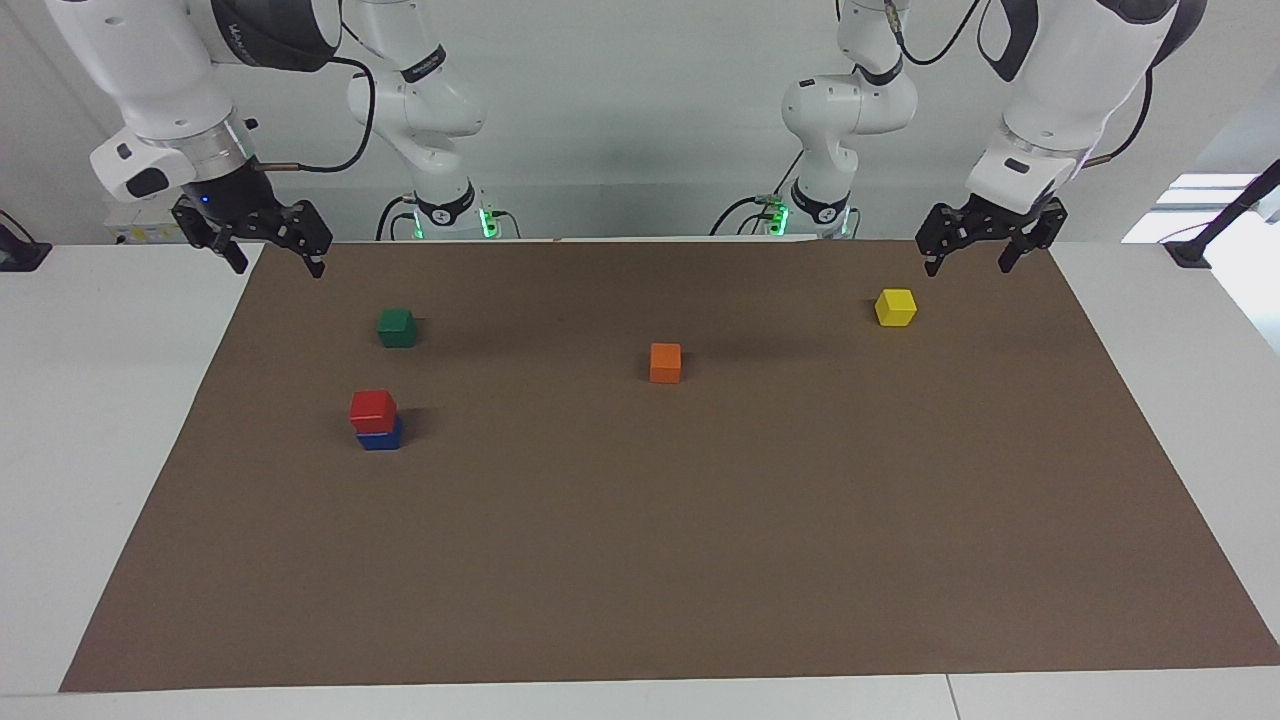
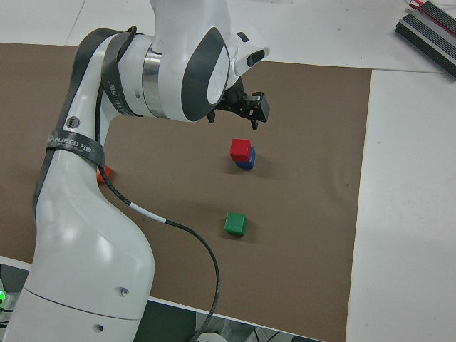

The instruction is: Transfer red block to right arm and stack on blue block

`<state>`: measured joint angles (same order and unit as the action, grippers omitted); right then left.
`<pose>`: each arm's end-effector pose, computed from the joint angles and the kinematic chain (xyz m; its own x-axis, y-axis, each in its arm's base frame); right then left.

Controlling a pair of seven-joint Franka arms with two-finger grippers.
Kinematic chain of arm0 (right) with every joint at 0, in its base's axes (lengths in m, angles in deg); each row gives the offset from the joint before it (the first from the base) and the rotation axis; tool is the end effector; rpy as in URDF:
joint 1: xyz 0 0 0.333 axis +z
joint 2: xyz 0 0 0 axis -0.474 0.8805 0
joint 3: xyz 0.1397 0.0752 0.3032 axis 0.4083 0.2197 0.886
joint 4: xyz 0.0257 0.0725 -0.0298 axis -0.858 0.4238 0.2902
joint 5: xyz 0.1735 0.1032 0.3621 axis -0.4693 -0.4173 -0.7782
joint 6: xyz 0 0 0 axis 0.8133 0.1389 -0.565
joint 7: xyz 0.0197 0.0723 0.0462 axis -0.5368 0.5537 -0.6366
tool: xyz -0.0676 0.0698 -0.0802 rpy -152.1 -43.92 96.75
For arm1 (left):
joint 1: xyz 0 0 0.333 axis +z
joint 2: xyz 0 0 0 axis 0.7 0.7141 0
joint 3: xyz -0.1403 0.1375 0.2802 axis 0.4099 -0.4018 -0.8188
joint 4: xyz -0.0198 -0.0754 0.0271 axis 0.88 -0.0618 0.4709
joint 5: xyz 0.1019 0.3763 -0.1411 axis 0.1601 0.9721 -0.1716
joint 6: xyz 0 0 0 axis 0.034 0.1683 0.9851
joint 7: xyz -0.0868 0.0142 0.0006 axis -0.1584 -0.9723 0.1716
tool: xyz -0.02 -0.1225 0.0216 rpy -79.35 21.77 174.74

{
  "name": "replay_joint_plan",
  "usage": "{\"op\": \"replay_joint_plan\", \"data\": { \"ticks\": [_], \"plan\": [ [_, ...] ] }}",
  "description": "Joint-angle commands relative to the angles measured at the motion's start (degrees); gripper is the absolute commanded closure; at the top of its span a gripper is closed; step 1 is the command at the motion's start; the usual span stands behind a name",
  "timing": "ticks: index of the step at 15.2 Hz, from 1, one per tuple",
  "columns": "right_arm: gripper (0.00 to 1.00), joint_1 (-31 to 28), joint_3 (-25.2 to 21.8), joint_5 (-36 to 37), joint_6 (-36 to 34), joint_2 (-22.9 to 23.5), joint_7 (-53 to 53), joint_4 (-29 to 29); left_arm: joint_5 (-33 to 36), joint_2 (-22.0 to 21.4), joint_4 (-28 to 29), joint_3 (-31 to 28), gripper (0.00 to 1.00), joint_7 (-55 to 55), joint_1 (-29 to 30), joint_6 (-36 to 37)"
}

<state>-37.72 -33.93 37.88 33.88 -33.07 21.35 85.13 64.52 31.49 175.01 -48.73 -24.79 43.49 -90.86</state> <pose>0.5455 -0.0446 0.6155 0.9966 -0.0824 -0.0051 -0.0822 -0.9961 0.0306 0.5516 -0.0653 0.6192 0.9959 -0.0880 -0.0211 -0.0893 -0.9937 -0.0676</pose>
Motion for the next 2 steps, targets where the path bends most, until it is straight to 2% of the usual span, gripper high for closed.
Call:
{"op": "replay_joint_plan", "data": {
  "ticks": [1, 2],
  "plan": [
    [0.0, -0.8, 0.5, -0.2, 0.0, 0.5, -1.4, -0.7, 1.1, -0.6, 0.9, 0.4, 0.0, -0.2, 0.5, -0.3],
    [0.0, -0.7, 0.5, -0.2, 0.0, 0.4, -1.3, -0.7, 1.1, -0.7, 0.9, 0.4, 0.0, -0.2, 0.5, -0.3]
  ]
}}
